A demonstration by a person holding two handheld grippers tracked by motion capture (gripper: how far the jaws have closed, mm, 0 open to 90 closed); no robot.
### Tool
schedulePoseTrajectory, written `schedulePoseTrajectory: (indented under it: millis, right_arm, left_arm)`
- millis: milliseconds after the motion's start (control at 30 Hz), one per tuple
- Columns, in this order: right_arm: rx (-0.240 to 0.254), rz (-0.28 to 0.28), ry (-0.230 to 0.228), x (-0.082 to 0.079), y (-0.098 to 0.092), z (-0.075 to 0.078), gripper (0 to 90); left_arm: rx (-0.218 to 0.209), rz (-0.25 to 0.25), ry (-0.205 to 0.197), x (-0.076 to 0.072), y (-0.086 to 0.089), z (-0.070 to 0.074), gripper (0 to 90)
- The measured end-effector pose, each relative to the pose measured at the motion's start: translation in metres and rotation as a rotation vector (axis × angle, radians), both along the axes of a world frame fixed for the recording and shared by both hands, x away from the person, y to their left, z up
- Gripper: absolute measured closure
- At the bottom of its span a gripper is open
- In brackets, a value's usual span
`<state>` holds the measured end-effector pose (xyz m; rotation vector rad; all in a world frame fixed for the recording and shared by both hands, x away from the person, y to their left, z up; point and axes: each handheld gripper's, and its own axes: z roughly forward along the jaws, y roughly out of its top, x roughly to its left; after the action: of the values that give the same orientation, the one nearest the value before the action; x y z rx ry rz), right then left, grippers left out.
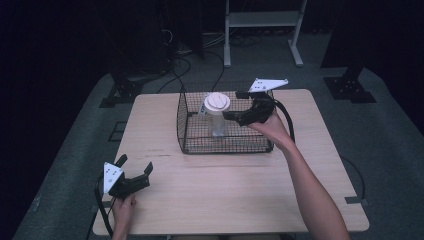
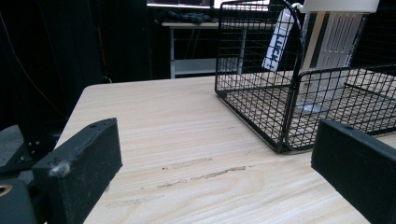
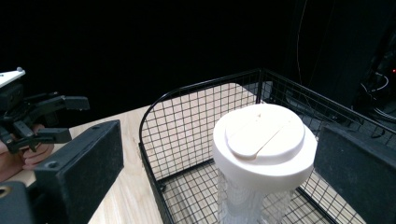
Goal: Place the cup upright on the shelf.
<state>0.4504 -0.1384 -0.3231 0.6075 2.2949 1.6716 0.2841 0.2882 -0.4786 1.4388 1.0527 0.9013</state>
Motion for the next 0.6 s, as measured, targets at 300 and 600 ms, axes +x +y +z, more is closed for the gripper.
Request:
schedulePoseTrajectory:
  millis: [300,600]
  right_arm:
    - [0.003,-0.009,-0.002,-0.006,-0.009,0.003,1.0]
    - [-0.023,-0.017,0.012,-0.01,-0.017,-0.001,1.0]
  left_arm:
    - [0.002,0.004,0.0,0.001,0.0,0.0,0.9]
    - [0.007,0.005,0.0,0.001,-0.001,0.0,0.9]
